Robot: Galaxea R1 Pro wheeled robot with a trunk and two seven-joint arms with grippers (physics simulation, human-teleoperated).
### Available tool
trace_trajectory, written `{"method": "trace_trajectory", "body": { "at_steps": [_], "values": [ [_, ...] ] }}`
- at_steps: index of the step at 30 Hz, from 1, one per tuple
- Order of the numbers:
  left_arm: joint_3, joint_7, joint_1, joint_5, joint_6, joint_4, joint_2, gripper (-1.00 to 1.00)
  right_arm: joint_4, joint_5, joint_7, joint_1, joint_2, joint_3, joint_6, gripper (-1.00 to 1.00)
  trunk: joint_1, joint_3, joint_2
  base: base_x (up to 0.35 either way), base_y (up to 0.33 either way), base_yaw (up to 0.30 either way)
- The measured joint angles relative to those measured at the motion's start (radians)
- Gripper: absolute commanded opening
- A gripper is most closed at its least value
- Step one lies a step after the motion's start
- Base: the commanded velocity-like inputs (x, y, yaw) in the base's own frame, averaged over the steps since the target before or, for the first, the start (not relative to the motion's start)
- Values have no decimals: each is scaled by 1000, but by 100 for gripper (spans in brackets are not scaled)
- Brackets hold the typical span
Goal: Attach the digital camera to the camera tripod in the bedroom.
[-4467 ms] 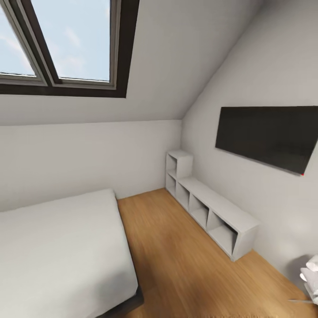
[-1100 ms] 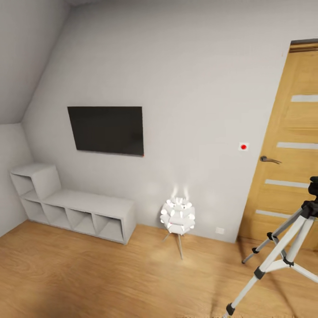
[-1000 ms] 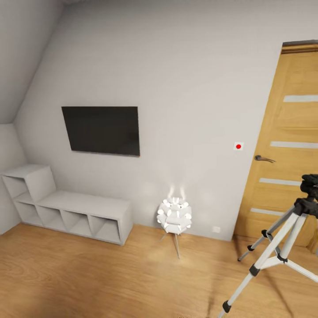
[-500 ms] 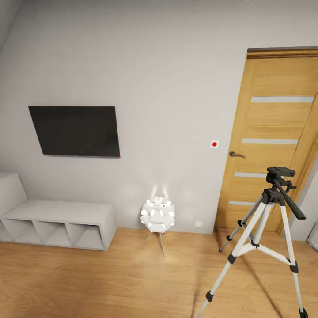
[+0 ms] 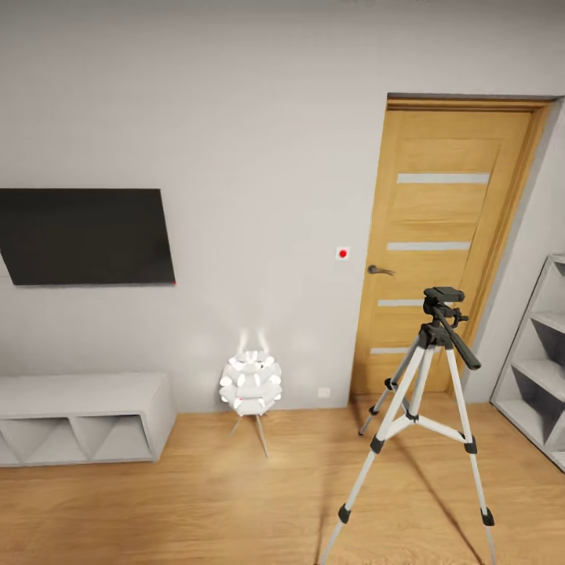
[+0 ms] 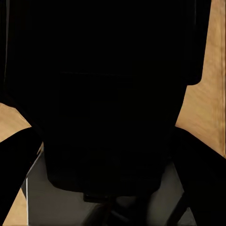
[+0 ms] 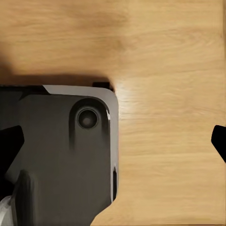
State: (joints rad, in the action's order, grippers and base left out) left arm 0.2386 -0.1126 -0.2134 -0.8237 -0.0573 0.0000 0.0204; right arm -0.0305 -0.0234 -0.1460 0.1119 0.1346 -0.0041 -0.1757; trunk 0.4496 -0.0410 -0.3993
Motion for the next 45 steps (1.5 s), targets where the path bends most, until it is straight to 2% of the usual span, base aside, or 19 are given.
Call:
{"method": "trace_trajectory", "body": {
  "at_steps": [4,6,7,9,13,16,25,28,30,34,45],
  "values": [
    [-1,100,0,0,24,1,-17,-100,0,0,0,0,-3,1,0,100,0,0,0,0,0,-294],
    [-1,162,0,1,60,0,-32,-100,0,0,0,0,-3,1,0,100,0,0,0,0,0,-294],
    [-1,163,0,1,61,0,-33,-100,0,0,0,0,-4,1,0,100,0,0,0,0,0,-294],
    [0,203,0,-2,94,0,-47,-100,0,0,0,0,-4,1,0,100,0,0,0,0,0,-294],
    [-1,222,0,-7,120,0,-54,-100,0,0,0,0,-3,1,0,100,0,0,0,0,0,-294],
    [-1,210,0,-8,124,0,-55,-100,0,0,0,0,-3,1,0,100,0,0,0,0,0,-294],
    [-4,124,0,-11,118,0,-51,-100,0,0,0,0,-2,1,0,100,0,0,0,0,0,-294],
    [-5,71,0,-16,89,0,-49,-100,0,0,0,0,-2,1,0,100,0,0,0,0,0,-294],
    [-7,0,0,-22,51,0,-39,-100,0,1,0,0,-2,1,0,100,0,0,0,0,0,-294],
    [-7,-51,-1,-24,25,0,-20,-100,0,1,0,0,-3,1,0,100,0,0,0,0,0,-294],
    [-7,-61,0,-25,20,0,-16,-100,1,9,-2,1,-5,4,6,100,0,0,0,0,0,-165]
  ]
}}
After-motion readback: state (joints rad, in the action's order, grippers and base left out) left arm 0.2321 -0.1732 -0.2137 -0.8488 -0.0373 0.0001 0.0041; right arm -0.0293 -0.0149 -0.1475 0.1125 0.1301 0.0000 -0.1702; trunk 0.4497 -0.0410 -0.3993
